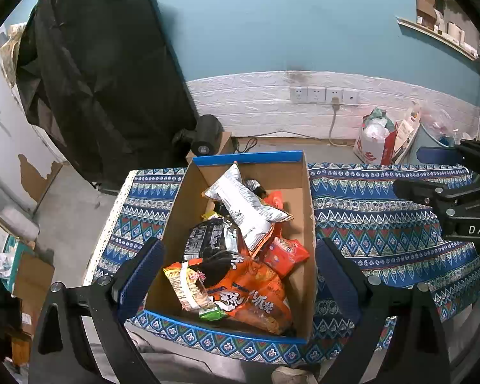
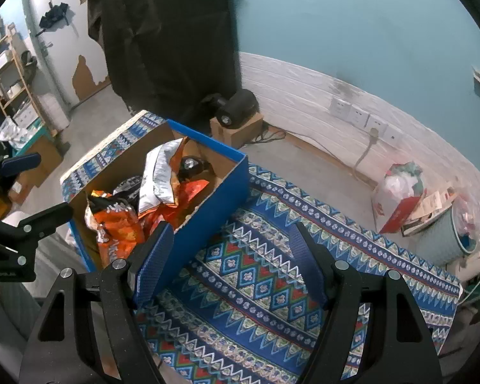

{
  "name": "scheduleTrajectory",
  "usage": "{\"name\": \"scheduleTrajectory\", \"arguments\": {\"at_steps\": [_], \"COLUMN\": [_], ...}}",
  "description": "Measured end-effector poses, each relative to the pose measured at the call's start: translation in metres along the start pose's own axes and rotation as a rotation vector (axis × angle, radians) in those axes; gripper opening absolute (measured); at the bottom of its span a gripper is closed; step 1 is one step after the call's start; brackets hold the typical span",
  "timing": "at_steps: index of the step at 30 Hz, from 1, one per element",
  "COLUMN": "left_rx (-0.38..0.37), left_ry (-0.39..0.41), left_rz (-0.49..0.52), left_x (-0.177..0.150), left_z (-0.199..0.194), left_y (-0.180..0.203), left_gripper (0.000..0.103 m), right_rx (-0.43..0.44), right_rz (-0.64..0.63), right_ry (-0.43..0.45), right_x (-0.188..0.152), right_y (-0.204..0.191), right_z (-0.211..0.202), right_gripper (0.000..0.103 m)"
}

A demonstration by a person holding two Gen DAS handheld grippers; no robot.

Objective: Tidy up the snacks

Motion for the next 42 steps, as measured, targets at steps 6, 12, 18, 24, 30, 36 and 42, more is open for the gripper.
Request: {"name": "scheduleTrajectory", "arguments": {"at_steps": [6, 12, 18, 24, 30, 36, 42], "left_rx": [-0.007, -0.007, -0.005, -0.003, -0.006, -0.001, -0.01], "left_ry": [0.0, -0.002, 0.005, 0.003, -0.001, 0.0, 0.005], "left_rz": [-0.014, -0.032, -0.025, -0.025, -0.027, -0.026, -0.027], "left_x": [0.0007, 0.0016, 0.0015, 0.0006, 0.0003, 0.0007, 0.0009], "left_z": [-0.0012, -0.0012, -0.0045, -0.0043, -0.0047, -0.0045, -0.0054], "left_y": [-0.0026, -0.0064, -0.0049, -0.0046, -0.0034, -0.0031, -0.0025], "left_gripper": [0.096, 0.096, 0.096, 0.096, 0.096, 0.096, 0.096], "right_rx": [0.001, -0.001, -0.003, -0.004, -0.005, -0.006, -0.007], "right_rz": [-0.006, -0.006, -0.007, -0.007, -0.007, -0.01, -0.014], "right_ry": [0.002, 0.002, 0.003, 0.002, 0.002, -0.001, -0.002], "right_x": [0.0011, 0.0012, 0.0017, 0.002, 0.0023, 0.0031, 0.0021], "right_y": [-0.0024, -0.0019, -0.0017, -0.0022, -0.0024, 0.0008, 0.001], "right_z": [0.0, -0.0004, -0.0007, -0.0008, -0.0007, -0.0015, -0.0019], "right_gripper": [0.074, 0.074, 0.074, 0.074, 0.074, 0.074, 0.074]}}
Point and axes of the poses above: each gripper's, at about its wrist camera, not at the fingertips, and z roughly the way its jaws point, y to its right, x to its top, the point moved 3 cm from there along z, roughly the way its jaws point
